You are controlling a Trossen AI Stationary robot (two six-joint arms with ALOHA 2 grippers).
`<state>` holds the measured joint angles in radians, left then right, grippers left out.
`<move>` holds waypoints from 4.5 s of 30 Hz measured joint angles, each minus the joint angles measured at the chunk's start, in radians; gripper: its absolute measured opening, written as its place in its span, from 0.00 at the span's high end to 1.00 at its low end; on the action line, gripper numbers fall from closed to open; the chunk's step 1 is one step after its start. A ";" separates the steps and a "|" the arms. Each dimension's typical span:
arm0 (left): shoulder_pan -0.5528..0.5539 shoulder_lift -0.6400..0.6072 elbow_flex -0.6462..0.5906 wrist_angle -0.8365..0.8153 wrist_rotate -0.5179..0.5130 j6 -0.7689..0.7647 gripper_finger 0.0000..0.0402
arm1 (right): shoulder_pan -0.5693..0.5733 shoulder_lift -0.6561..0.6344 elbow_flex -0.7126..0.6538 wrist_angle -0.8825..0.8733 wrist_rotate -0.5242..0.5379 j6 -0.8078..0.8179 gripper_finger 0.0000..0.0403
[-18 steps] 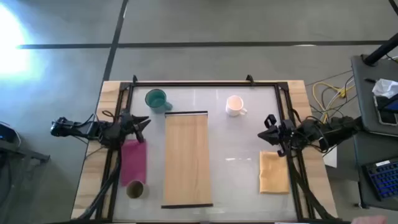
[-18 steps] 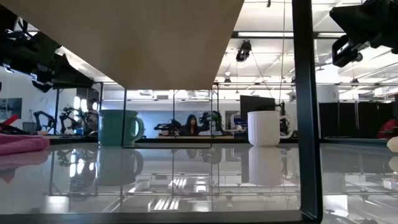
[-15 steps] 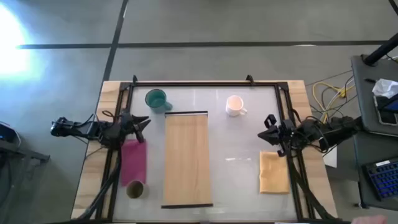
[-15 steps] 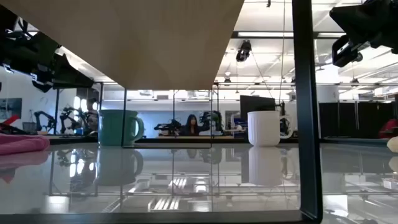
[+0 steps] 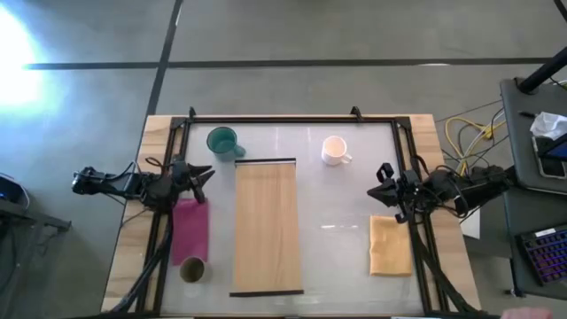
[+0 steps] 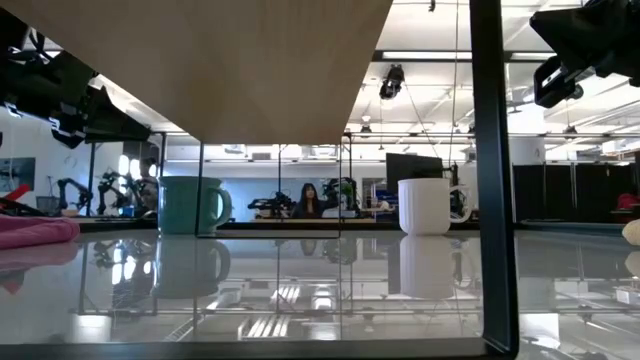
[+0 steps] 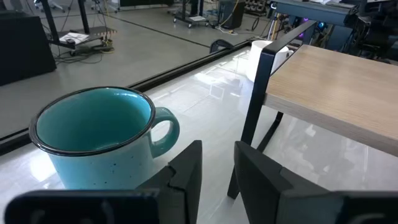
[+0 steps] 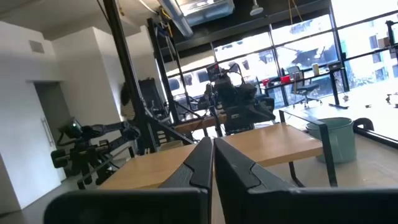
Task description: Stack small to large cups/mugs on shelf
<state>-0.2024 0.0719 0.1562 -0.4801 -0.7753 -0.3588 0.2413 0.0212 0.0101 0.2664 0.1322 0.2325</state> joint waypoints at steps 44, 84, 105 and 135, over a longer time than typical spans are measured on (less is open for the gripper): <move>0.000 0.000 -0.002 0.002 0.000 0.000 0.80 | 0.000 0.000 0.000 0.000 0.000 0.000 0.98; 0.000 0.000 -0.002 0.001 0.000 0.000 0.80 | 0.000 0.000 0.000 0.429 0.000 -0.343 0.98; 0.000 0.000 -0.002 0.002 0.000 0.000 0.80 | 0.000 0.002 0.000 0.446 0.000 -0.246 0.98; 0.000 0.000 -0.002 0.002 0.000 0.000 0.80 | 0.000 0.002 0.000 0.446 0.000 -0.136 0.98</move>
<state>-0.2021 0.0719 0.1539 -0.4783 -0.7751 -0.3588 0.2415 0.0231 0.0097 0.7121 0.1325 0.0965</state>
